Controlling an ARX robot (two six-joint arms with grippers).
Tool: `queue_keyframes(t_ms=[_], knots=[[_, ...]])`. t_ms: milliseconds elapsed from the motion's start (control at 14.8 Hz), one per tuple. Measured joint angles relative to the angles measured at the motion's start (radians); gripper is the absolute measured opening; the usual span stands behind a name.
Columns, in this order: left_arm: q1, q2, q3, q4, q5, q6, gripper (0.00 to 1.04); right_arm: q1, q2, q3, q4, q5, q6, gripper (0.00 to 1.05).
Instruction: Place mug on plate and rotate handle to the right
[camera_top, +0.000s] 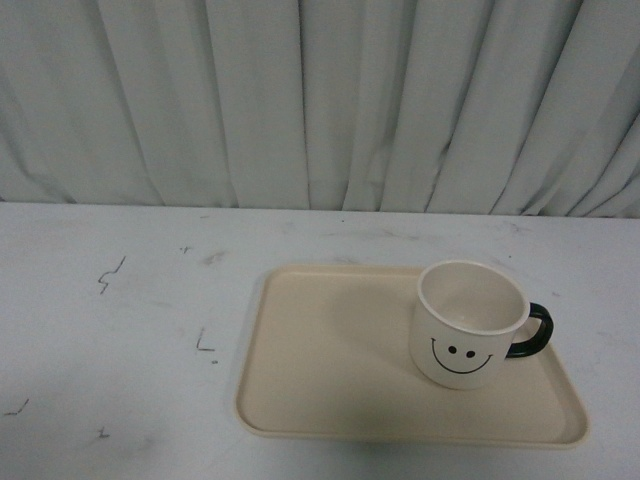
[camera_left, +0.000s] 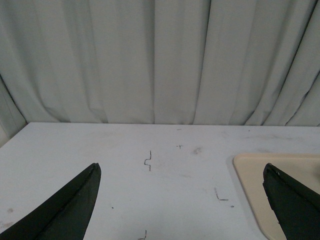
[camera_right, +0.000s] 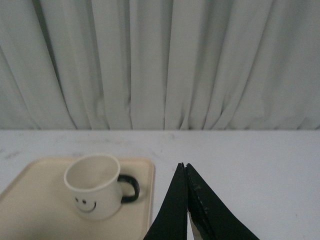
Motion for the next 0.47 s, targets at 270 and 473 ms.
queue_keyframes(t_ms=[270, 473], knots=[[0.0, 0.0, 0.0, 0.0, 0.0, 0.0, 0.98, 0.0, -0.026, 0.0, 0.004, 0.0, 0.0, 0.32], [0.0, 0.0, 0.0, 0.0, 0.0, 0.0, 0.98, 0.0, -0.026, 0.0, 0.004, 0.0, 0.002, 0.98]])
